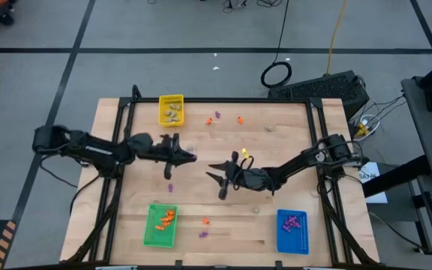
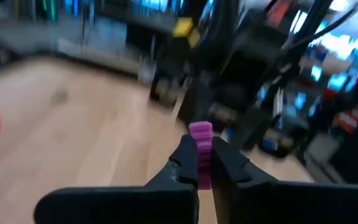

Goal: Sort Halloween decoration
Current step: Put the purple skeleton toy into the blue bin

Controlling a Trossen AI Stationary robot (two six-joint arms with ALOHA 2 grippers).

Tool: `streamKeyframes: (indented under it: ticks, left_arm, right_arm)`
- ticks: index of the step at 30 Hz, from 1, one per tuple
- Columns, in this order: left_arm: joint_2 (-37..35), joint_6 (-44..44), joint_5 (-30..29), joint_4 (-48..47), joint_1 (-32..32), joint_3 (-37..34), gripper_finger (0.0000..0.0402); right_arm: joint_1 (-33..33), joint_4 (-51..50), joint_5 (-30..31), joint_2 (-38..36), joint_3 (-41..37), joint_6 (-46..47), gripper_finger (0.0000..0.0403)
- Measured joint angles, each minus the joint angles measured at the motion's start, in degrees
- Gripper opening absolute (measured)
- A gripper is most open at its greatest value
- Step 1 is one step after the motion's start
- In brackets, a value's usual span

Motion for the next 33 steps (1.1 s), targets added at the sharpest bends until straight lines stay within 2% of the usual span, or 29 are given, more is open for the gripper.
streamKeyframes:
  ticks: [4, 9, 13, 24, 26, 33]
  left_arm:
    - [1.16, 1.73, -5.81, 8.12, -6.76, -0.99, 0.0009]
    - [3.41, 6.49, -12.78, 13.57, -12.63, -0.97, 0.0009]
    - [4.96, 8.06, -15.42, 15.97, -14.63, -0.97, 0.0009]
    - [5.33, 9.04, -16.49, 18.51, -16.43, -0.94, 0.0009]
    - [5.33, 9.04, -16.57, 19.03, -16.69, -0.93, 0.0009]
    - [5.33, 9.03, -16.63, 19.32, -17.07, -0.79, 0.0009]
  right_arm:
    - [-0.49, 7.42, -0.50, 2.43, 1.01, 3.41, 0.0136]
    - [-1.30, 5.43, -7.15, 3.33, 5.88, 5.48, 0.0133]
    - [-1.33, 4.03, -7.73, 3.33, 8.82, 5.50, 0.0128]
    - [-1.35, 2.04, -8.67, 3.37, 12.17, 3.87, 0.0115]
    - [-1.51, 1.63, -10.68, 3.37, 12.67, 3.72, 0.0103]
    - [-1.60, 1.46, -10.76, 3.37, 13.00, 2.49, 0.0038]
